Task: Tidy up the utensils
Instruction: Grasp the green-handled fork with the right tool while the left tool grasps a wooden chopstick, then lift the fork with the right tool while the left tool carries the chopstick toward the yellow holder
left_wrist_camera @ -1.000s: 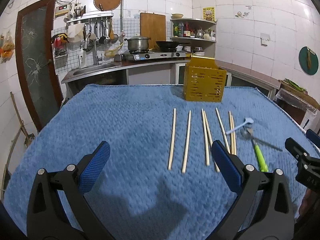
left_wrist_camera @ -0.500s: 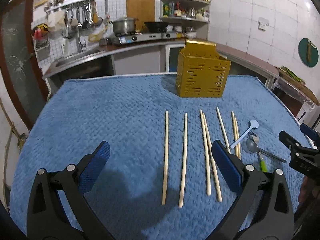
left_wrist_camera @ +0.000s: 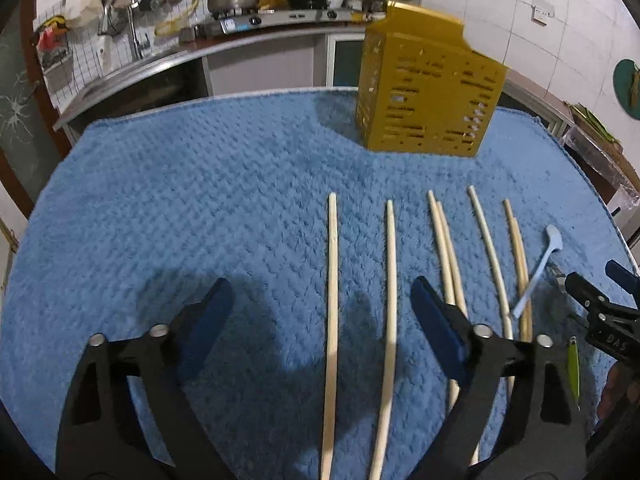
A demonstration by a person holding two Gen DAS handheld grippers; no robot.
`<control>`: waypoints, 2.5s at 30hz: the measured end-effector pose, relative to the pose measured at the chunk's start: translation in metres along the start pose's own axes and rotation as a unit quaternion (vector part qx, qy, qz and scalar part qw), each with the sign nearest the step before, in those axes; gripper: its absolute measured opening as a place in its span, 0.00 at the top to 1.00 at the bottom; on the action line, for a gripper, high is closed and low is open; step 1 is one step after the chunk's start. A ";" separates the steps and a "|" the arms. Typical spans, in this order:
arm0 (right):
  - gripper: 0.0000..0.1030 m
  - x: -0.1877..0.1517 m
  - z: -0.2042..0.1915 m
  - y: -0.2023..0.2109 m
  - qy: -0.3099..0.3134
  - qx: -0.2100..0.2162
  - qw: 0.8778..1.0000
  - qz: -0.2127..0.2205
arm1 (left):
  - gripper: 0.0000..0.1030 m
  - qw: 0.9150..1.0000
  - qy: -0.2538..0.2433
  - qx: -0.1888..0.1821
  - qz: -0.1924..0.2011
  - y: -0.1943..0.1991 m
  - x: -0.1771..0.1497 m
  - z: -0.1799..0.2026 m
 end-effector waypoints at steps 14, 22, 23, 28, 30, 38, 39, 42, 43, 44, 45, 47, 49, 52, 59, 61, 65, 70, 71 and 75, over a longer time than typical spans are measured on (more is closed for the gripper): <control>0.63 -0.003 -0.010 -0.029 -0.013 0.019 0.998 -0.062 | 0.47 0.999 0.005 -0.021 -0.048 -0.047 0.012 -0.005; 0.75 0.001 -0.007 -0.031 -0.017 0.036 0.996 -0.084 | 0.58 0.999 -0.003 -0.008 -0.050 -0.054 0.017 0.000; 0.86 0.002 -0.007 -0.030 -0.016 0.036 0.996 -0.082 | 0.61 0.999 -0.001 -0.010 -0.050 -0.054 0.017 -0.001; 0.95 0.006 0.001 -0.029 -0.027 0.046 0.995 -0.079 | 0.87 0.999 0.005 -0.021 -0.048 -0.052 0.019 -0.007; 0.96 0.007 0.005 -0.030 -0.030 0.047 0.995 -0.082 | 0.90 0.998 0.012 -0.025 -0.048 -0.053 0.020 -0.009; 0.96 0.013 0.007 -0.031 -0.031 0.057 0.994 -0.085 | 0.96 0.999 0.006 -0.019 -0.043 -0.054 0.021 -0.006; 0.96 0.013 0.008 -0.031 -0.032 0.058 0.994 -0.085 | 0.96 0.999 0.006 -0.019 -0.041 -0.053 0.021 -0.006; 0.97 0.014 0.008 -0.030 -0.031 0.062 0.994 -0.081 | 0.96 0.999 0.011 -0.022 -0.031 -0.047 0.022 -0.009; 0.97 0.015 0.008 -0.028 -0.032 0.066 0.994 -0.078 | 0.96 0.999 0.014 -0.023 -0.026 -0.044 0.023 -0.009; 0.97 0.017 0.008 -0.027 -0.032 0.067 0.994 -0.074 | 0.96 0.999 0.015 -0.023 -0.022 -0.041 0.024 -0.010; 0.97 0.019 0.009 -0.024 -0.033 0.070 0.995 -0.068 | 0.96 0.999 0.017 -0.024 -0.017 -0.038 0.025 -0.011; 0.97 0.024 0.009 -0.019 -0.034 0.078 0.995 -0.056 | 0.96 1.000 0.019 -0.023 -0.005 -0.030 0.029 -0.012; 0.97 0.029 0.009 -0.013 -0.034 0.087 0.995 -0.044 | 0.96 0.999 0.022 -0.026 0.019 -0.019 0.034 -0.013; 0.98 0.039 0.008 0.001 -0.032 0.098 0.995 -0.011 | 0.96 0.998 0.025 -0.029 0.056 0.001 0.044 -0.013; 0.98 0.060 0.004 0.026 -0.023 0.111 0.992 0.046 | 0.96 0.992 0.036 -0.049 0.112 0.032 0.063 -0.014; 0.98 0.065 0.002 0.033 -0.016 0.111 0.992 0.065 | 0.96 0.988 0.041 -0.061 0.138 0.044 0.068 -0.014; 0.98 0.078 -0.001 0.049 -0.005 0.109 0.988 0.107 | 0.96 0.982 0.039 -0.069 0.172 0.057 0.076 -0.011; 0.98 0.093 -0.007 0.068 0.020 0.107 0.982 0.155 | 0.96 0.973 0.039 -0.091 0.207 0.066 0.081 -0.007; 0.98 0.096 -0.009 0.073 0.025 0.107 0.981 0.163 | 0.96 0.973 0.039 -0.094 0.208 0.065 0.081 -0.007; 0.98 0.106 -0.014 0.083 0.036 0.106 0.977 0.184 | 0.96 0.973 0.040 -0.100 0.205 0.059 0.083 -0.005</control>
Point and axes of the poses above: each gripper's, at about its wrist camera, not at the fingertips, and y roughly against the way its jaws point, z to its right, x to its top, the point moved 4 cm from there along -y, roughly the way its jaws point, and after that the axes turned 13 degrees about -y, right-handed, at the moved point
